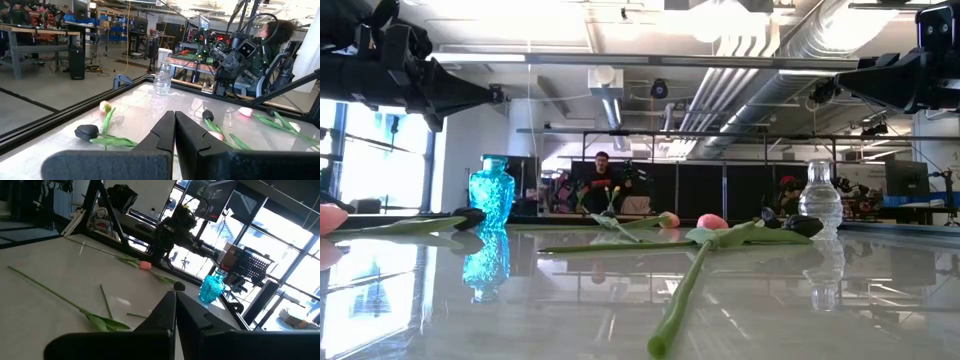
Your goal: Sort flowers into vase by color
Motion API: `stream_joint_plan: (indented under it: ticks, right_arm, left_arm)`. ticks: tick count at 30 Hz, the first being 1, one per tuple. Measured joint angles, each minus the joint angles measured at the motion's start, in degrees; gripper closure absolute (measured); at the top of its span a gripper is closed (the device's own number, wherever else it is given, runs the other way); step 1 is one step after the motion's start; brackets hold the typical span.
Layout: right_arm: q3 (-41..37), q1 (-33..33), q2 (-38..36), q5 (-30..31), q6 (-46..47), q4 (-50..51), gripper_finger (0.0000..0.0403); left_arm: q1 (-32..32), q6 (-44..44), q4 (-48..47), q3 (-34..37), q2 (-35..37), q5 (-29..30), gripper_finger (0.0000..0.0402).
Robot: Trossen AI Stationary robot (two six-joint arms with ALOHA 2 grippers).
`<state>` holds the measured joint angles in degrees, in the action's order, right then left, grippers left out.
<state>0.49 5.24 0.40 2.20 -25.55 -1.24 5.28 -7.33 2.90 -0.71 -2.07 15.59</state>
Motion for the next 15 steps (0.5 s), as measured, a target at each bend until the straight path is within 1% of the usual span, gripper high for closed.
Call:
stream_joint_plan:
  ticks: [12, 15]
  right_arm:
    - [0.0, 0.0, 0.0, -0.01, 0.0, 0.01, 0.0403]
    - [0.0, 0.02, 0.0, 0.0, 0.0, 0.01, 0.0403]
  left_arm:
    - [0.0, -0.13, 0.06, -0.01, 0.0, -0.02, 0.0401]
    - [0.0, -1.88, 0.75, -0.02, -0.01, -0.01, 0.0401]
